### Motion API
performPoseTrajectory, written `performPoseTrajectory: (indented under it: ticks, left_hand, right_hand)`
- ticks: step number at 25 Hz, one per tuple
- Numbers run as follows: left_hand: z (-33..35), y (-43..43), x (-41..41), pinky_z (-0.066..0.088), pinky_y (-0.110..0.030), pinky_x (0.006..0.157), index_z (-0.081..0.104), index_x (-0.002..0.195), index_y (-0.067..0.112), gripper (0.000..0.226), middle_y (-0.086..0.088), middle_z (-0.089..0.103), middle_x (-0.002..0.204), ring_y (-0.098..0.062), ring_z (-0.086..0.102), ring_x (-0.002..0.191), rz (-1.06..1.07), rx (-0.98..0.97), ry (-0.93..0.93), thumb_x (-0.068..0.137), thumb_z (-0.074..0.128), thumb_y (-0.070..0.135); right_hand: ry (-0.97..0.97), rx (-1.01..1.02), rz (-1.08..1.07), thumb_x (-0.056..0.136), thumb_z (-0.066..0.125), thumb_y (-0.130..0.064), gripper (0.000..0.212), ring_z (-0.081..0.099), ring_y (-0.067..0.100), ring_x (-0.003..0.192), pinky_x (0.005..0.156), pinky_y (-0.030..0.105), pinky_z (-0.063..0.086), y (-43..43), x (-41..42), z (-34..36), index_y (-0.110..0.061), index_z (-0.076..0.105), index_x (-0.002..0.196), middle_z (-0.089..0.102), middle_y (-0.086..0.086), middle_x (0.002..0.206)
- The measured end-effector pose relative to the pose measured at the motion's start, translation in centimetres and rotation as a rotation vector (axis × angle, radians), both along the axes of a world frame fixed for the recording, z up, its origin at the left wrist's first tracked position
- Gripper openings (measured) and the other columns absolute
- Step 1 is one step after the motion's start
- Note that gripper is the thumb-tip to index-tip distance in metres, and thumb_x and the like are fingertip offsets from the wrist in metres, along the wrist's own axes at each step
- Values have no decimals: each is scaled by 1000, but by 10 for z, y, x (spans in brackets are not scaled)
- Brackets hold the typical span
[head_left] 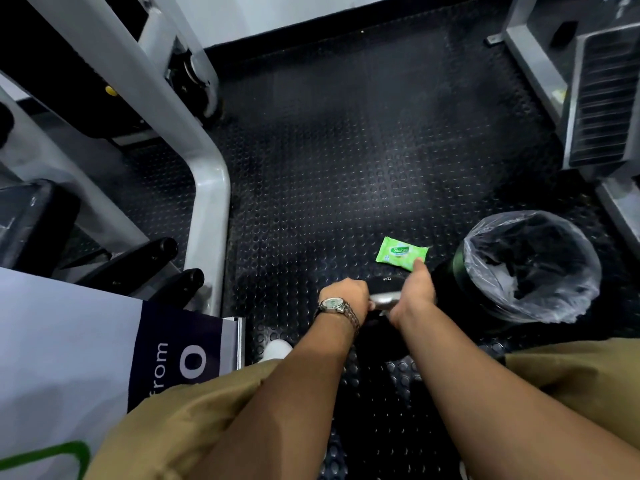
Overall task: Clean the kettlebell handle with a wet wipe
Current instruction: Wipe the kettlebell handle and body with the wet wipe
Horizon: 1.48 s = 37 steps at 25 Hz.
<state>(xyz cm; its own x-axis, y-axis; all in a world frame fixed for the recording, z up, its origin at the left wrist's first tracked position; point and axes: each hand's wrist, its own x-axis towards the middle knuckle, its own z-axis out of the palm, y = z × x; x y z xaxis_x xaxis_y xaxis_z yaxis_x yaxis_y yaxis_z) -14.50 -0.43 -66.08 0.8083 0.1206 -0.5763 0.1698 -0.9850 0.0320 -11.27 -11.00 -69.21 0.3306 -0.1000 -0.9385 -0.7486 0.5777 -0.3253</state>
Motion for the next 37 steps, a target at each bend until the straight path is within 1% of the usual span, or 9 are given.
performPoseTrajectory:
  ticks: [3, 6, 10, 13, 20, 27, 31, 34, 37]
  left_hand:
    - [1, -1, 2, 54, -37, 85, 72, 121, 21, 31, -9, 73, 116, -31, 71, 105, -13, 6, -4, 98, 62, 40]
    - [2, -3, 3, 53, -38, 85, 70, 120, 17, 27, -10, 73, 119, -32, 70, 108, -31, 35, -20, 99, 57, 29]
    - [4, -2, 1, 54, -37, 85, 72, 120, 19, 29, -10, 73, 117, -32, 71, 106, -39, 22, -19, 99, 60, 35]
    - [1, -1, 1, 55, -38, 87, 71, 122, 21, 32, -10, 72, 116, -32, 70, 106, -40, 9, -8, 99, 62, 41]
    - [0, 1, 4, 55, -38, 85, 73, 117, 21, 28, -9, 73, 115, -31, 71, 104, -42, 8, 20, 97, 60, 36]
    - [-3, 3, 4, 54, -38, 85, 73, 119, 21, 29, -8, 73, 116, -31, 71, 105, -39, 5, 23, 98, 60, 37]
    - [2, 1, 3, 54, -38, 87, 72, 120, 20, 30, -9, 72, 117, -31, 70, 107, -46, 14, 15, 99, 60, 37]
    - [0, 1, 3, 55, -39, 90, 70, 125, 22, 34, -9, 72, 119, -31, 69, 108, -23, -10, 36, 100, 60, 43]
    - [2, 1, 4, 53, -39, 91, 71, 125, 20, 34, -11, 71, 122, -32, 68, 112, -36, 3, 13, 99, 61, 41]
  right_hand:
    - [101, -82, 25, 46, 73, -80, 92, 72, 34, 87, 83, 51, 57, 0, 4, -7, -19, 64, 115, 72, 8, 111]
    - [-17, 123, 226, 85, 64, -68, 61, 65, 24, 62, 60, 29, 53, 12, -20, 51, -8, 65, 96, 71, 9, 68]
    - [-71, 165, 76, 89, 61, -66, 53, 70, 31, 82, 92, 43, 54, 6, -11, 55, -15, 70, 99, 77, 10, 82]
    - [-53, 30, -33, 81, 67, -65, 54, 74, 33, 87, 80, 57, 59, -4, 3, 41, -18, 72, 107, 77, 9, 103]
    - [-32, 259, 194, 84, 64, -67, 67, 65, 31, 92, 97, 41, 47, 7, -17, 32, -9, 67, 118, 75, 13, 105]
    - [-49, 205, 122, 85, 66, -58, 48, 64, 31, 94, 76, 34, 45, 4, -6, 35, -13, 67, 100, 76, 13, 93]
    - [-35, 221, 124, 83, 67, -56, 47, 62, 30, 97, 95, 46, 45, 0, -4, 36, -15, 65, 107, 72, 14, 101]
    - [-28, 77, -34, 76, 69, -51, 51, 73, 36, 93, 83, 60, 55, -11, 7, 29, -17, 70, 113, 75, 12, 109]
    - [-58, 129, 47, 84, 66, -53, 42, 70, 29, 74, 70, 34, 54, 0, -8, 36, -13, 68, 97, 75, 10, 89]
